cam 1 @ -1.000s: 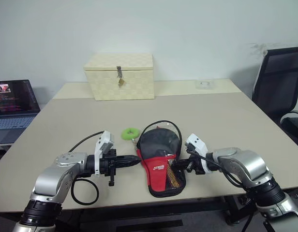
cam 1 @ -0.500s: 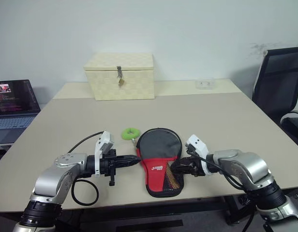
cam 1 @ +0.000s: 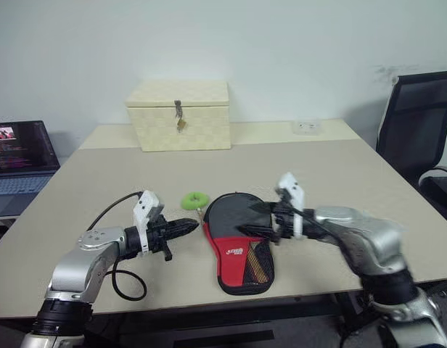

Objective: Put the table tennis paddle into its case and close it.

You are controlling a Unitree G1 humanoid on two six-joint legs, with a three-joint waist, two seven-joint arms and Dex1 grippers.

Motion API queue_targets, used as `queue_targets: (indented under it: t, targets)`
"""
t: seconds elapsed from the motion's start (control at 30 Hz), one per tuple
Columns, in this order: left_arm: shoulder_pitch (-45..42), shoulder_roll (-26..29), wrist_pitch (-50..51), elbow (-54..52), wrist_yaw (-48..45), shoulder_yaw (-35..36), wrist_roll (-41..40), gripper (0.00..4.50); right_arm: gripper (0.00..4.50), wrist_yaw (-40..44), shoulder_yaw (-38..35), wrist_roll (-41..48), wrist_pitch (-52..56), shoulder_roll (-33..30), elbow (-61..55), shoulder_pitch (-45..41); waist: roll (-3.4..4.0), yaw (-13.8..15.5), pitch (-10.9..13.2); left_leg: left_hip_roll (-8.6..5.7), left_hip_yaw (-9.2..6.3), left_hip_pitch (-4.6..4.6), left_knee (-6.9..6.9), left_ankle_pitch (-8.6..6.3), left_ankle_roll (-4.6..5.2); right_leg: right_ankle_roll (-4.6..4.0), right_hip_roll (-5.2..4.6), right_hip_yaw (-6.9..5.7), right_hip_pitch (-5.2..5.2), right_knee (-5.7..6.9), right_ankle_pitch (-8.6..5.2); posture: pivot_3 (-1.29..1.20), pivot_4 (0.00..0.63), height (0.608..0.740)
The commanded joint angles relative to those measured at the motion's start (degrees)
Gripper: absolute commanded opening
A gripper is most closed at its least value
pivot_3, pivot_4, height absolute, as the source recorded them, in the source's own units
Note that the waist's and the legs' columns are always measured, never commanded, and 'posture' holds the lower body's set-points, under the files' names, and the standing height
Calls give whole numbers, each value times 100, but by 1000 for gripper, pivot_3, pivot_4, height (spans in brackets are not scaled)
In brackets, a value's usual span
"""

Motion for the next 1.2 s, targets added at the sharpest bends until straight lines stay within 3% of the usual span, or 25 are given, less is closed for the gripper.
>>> queue_targets:
  t: [0.03, 0.3, 0.57, 0.77, 0.87, 1.17, 1.2]
  targets:
    - [-236, 8, -354, 222, 369, 125, 319, 1978, 4500, -257, 265, -604, -840, 371, 945, -343, 0, 11, 0, -3, 2, -4, -1, 0, 0, -4, -1, -1, -3, 0, 3, 0, 150, 740]
    - [-842, -117, -795, 1025, 790, -69, 862, 4468, 4500, -276, 463, -1140, -1343, 678, 1450, -193, 0, 140, 0, -4, -3, -14, -3, -1, -1, -4, -14, -12, -9, -4, 5, 0, 150, 740]
    - [-2048, -576, -1312, 2836, 820, -512, 1455, 4468, 4500, -315, 408, -1251, -1158, 671, 1025, 195, 0, 175, 0, -8, -4, -14, 4, -1, -1, -3, -5, -17, -8, 3, 5, 0, 150, 740]
    - [-3371, -1003, -2221, 5346, 1041, -962, 2250, 4468, 4500, -380, 407, -1262, -959, 745, 755, 316, 0, 174, 0, -15, -5, -15, 3, -1, -1, -3, 0, -22, -8, 2, 5, 0, 150, 740]
    - [-3724, -1115, -2502, 6116, 1135, -1014, 2466, 4468, 4500, -408, 400, -1263, -897, 756, 684, 332, -1, 162, 0, -16, -1, -16, 2, -1, 0, -3, 0, -19, -8, 0, 5, 0, 150, 740]
    - [-3980, -1371, -2744, 6947, 1151, -1072, 2868, 4468, 4500, -513, 359, -1275, -712, 725, 449, 424, -2, 153, -1, -16, -6, -16, 4, -1, 0, -2, 0, -22, -8, 3, 4, 0, 150, 740]
    - [-3960, -1385, -2752, 6953, 1157, -1060, 2871, 4304, 4500, -521, 362, -1281, -707, 714, 434, 428, -3, 154, -1, -16, -6, -15, 4, -1, 0, -2, 0, -23, -7, 4, 4, 0, 150, 740]
